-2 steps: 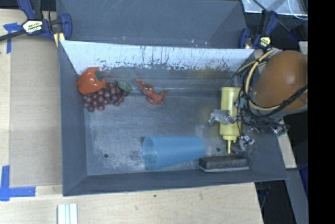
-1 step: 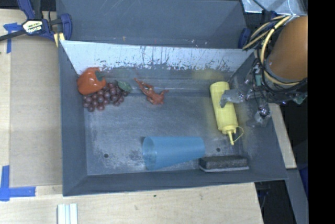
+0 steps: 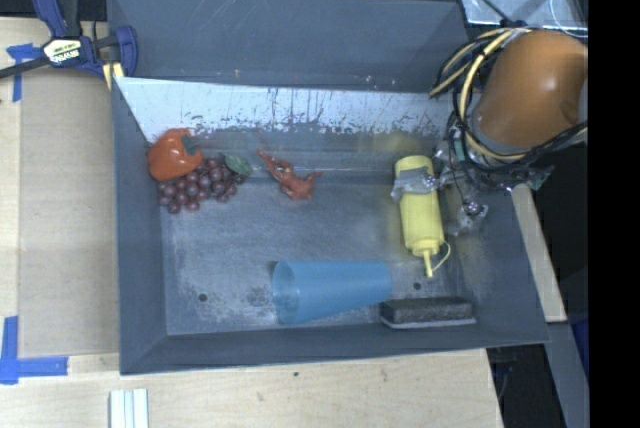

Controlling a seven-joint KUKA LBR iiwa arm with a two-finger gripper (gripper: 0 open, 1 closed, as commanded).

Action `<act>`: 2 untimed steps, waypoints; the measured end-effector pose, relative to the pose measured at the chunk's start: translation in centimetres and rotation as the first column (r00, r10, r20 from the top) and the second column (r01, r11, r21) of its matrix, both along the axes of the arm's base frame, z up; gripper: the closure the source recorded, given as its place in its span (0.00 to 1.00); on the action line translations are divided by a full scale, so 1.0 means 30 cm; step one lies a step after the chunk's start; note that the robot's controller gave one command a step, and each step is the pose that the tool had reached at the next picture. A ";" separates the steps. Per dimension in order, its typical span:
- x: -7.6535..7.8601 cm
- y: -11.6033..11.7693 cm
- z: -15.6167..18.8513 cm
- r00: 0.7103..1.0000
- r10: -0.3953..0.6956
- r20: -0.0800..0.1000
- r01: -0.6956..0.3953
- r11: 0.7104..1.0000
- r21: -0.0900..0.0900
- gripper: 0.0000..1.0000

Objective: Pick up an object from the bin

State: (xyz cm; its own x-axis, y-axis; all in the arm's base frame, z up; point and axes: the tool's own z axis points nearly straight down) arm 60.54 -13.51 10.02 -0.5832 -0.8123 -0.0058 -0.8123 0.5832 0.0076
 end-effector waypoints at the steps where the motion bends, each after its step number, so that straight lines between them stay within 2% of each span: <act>1: -0.087 -0.037 -0.100 0.885 -0.466 0.010 0.466 0.885 0.010 0.00; 2: 0.025 0.010 -0.103 0.933 0.359 0.000 -0.359 0.933 0.022 1.00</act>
Offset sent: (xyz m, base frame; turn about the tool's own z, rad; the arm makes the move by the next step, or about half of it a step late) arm 0.0172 -0.0051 -0.0302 -0.5471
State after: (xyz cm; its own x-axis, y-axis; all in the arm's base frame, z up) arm 61.28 -13.20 6.92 -0.2525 -0.9673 -0.0236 -0.9675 0.2521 0.0202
